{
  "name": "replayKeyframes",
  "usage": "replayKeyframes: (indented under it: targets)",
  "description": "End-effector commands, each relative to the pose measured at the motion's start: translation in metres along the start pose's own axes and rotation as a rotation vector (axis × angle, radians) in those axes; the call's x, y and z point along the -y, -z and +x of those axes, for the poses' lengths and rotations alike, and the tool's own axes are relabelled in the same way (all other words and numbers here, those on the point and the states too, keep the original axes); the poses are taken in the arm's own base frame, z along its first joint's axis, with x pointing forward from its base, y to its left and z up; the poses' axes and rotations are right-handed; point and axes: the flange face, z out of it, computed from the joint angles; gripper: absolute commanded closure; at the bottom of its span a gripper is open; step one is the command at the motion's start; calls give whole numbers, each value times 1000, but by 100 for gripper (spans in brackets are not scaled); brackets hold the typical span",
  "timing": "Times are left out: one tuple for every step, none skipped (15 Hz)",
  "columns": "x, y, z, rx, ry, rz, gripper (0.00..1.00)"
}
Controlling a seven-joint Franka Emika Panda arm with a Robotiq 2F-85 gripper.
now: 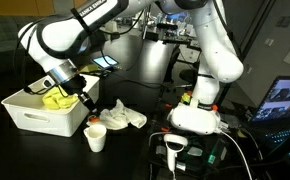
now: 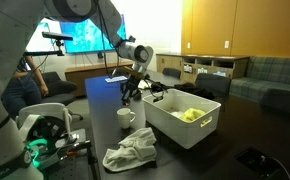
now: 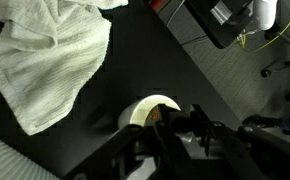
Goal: Put the towels in the basket and the tape and marker in the mug
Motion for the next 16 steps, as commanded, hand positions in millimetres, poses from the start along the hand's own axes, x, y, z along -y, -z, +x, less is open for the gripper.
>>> replayKeyframes:
  targets:
    - [-1,-3,10,24,49,77,93]
    - [-1,-6,11,26,59,89,93]
    - [0,-8,12,28,69,93,93]
    - [0,-10,14,34,82,100,93]
    - [1,-12,16,39,98,103,93]
    - [2,-14,18,41,118,104,93]
    - [3,-15,19,43,139,108,93]
    - [4,-16,21,45,157,111,93]
    - [5,-17,24,45,180,114,93]
    - [6,-18,26,44,202,118,93]
    - [6,-20,29,42,223,121,93]
    - [7,-21,31,40,241,124,93]
    - [7,-22,34,36,255,128,93]
    - [7,-25,36,36,265,133,93]
    - [7,-26,37,35,272,140,93]
    - [6,-29,39,36,278,146,93]
